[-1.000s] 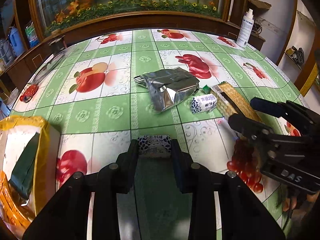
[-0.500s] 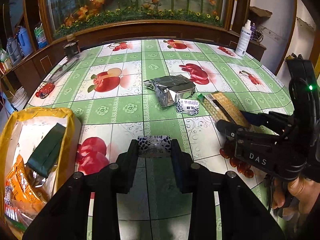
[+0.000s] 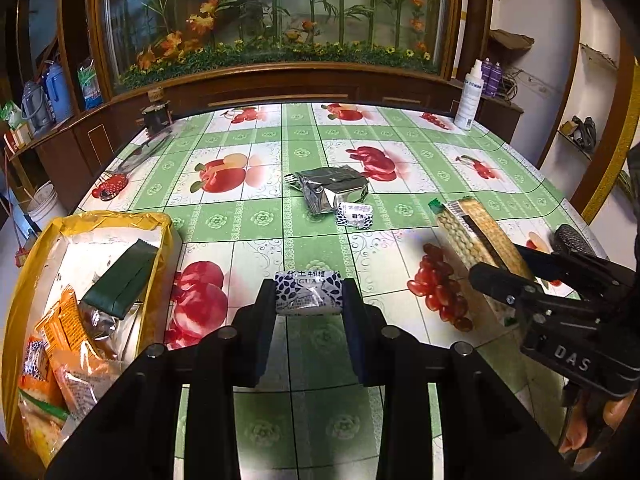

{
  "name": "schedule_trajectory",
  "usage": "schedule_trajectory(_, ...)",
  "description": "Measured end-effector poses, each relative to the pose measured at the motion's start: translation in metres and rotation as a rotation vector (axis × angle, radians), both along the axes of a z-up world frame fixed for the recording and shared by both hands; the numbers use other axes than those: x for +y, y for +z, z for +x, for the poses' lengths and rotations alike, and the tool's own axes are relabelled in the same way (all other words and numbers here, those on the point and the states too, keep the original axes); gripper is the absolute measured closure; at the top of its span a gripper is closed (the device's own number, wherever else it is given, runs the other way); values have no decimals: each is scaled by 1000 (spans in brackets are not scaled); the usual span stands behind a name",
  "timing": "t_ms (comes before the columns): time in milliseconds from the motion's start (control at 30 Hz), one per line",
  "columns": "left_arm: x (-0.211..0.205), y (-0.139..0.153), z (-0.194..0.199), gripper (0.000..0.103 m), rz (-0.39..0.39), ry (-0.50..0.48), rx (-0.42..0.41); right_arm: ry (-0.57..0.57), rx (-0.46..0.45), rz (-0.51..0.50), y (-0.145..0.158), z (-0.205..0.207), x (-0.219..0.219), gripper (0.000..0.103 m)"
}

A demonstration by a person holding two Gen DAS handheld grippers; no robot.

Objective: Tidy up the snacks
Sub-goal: 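Carry the white-black packet and cracker-stick pack over the yellow tray with both tools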

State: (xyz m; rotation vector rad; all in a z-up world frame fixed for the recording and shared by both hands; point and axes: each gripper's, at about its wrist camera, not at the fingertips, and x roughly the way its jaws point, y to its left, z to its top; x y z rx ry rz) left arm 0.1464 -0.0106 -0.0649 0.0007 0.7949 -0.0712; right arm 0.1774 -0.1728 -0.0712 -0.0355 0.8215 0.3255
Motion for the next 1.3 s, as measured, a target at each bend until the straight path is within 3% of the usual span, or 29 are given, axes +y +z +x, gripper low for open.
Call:
schedule_trajectory(400, 8, 15, -27, 74, -30, -17, -58, -7, -73, -2, 38, -46, 11, 56)
schedule_trajectory(1300, 51, 30, -77, 74, 9, 81, -102, 60, -148, 29, 61, -93, 44, 56)
